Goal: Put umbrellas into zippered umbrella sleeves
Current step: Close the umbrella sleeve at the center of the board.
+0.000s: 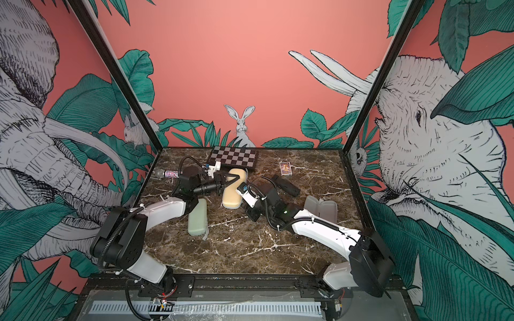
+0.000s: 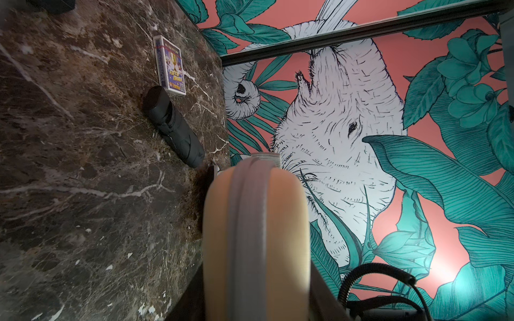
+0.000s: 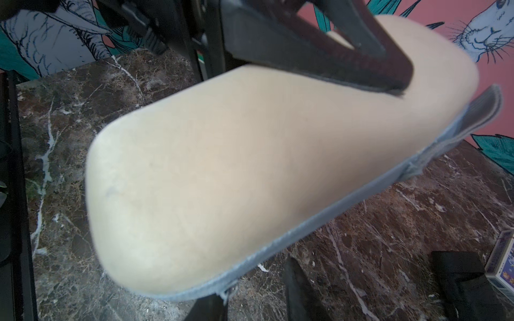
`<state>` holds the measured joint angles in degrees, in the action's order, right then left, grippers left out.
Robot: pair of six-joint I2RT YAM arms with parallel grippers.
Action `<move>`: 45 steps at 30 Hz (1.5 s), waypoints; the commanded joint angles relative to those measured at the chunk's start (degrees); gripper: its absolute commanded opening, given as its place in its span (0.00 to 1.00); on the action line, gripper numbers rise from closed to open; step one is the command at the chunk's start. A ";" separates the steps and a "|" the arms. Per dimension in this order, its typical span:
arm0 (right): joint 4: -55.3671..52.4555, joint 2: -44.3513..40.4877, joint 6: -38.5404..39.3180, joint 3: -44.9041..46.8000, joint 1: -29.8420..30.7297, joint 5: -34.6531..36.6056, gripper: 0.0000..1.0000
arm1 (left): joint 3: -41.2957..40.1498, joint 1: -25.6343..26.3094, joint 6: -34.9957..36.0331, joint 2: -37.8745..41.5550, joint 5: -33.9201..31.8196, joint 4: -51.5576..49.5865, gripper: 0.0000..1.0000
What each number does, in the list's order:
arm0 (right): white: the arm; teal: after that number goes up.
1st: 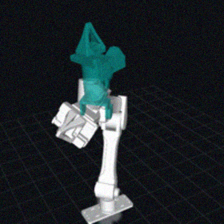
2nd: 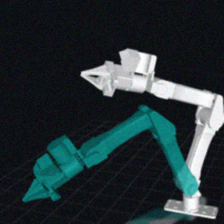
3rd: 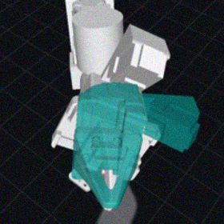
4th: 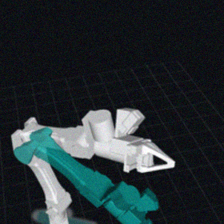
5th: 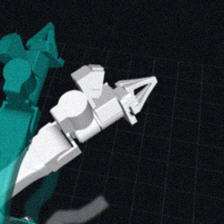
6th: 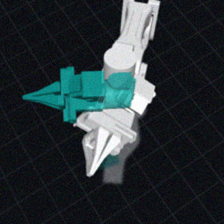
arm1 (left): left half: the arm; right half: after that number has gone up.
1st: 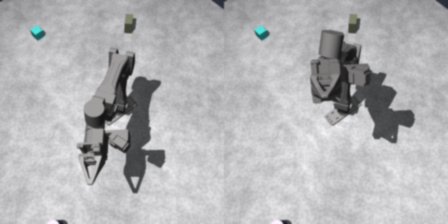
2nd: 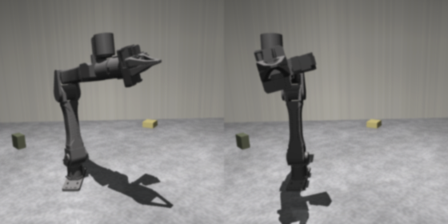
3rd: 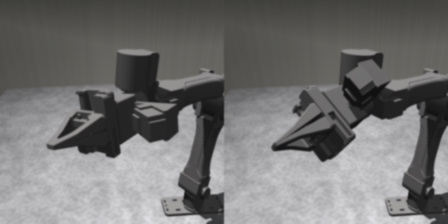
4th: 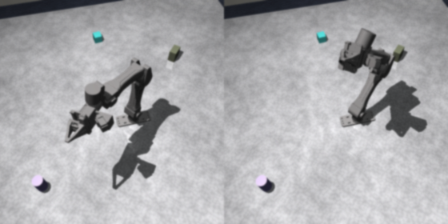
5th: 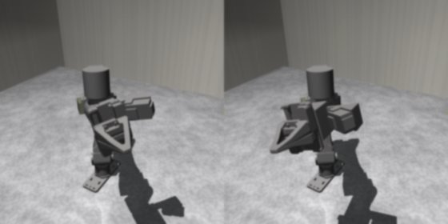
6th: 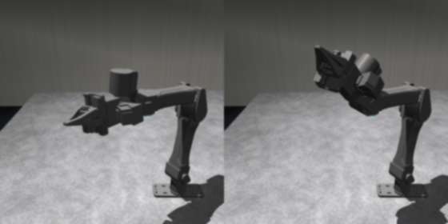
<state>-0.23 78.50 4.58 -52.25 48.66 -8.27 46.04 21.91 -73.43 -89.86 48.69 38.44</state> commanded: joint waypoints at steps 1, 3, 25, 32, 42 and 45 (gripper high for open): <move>3.88 0.25 2.73 -1.16 0.25 -0.29 0.29 | 1.53 0.69 -0.14 3.47 2.33 2.36 0.20; 3.87 0.23 3.43 -1.19 0.29 -0.38 0.26 | 1.51 0.68 -0.13 3.38 2.46 2.35 0.20; -1.09 -3.20 4.27 2.78 6.08 6.75 0.00 | 0.16 -1.69 -5.15 -1.92 -5.64 10.38 0.00; -0.07 -3.08 0.37 3.22 9.48 10.34 0.00 | -0.58 -1.60 -7.03 -3.49 -8.92 13.50 0.00; 11.34 6.03 -20.72 -1.84 13.69 7.17 0.00 | -6.63 2.99 -9.19 -3.91 -27.50 17.77 0.00; 14.39 7.90 -25.49 -1.54 13.74 8.53 0.00 | -6.75 4.99 -9.30 -4.94 -30.17 18.86 0.00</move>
<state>5.80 85.89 -13.50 -52.25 60.31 3.95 38.68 25.47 -80.75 -94.98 27.27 49.25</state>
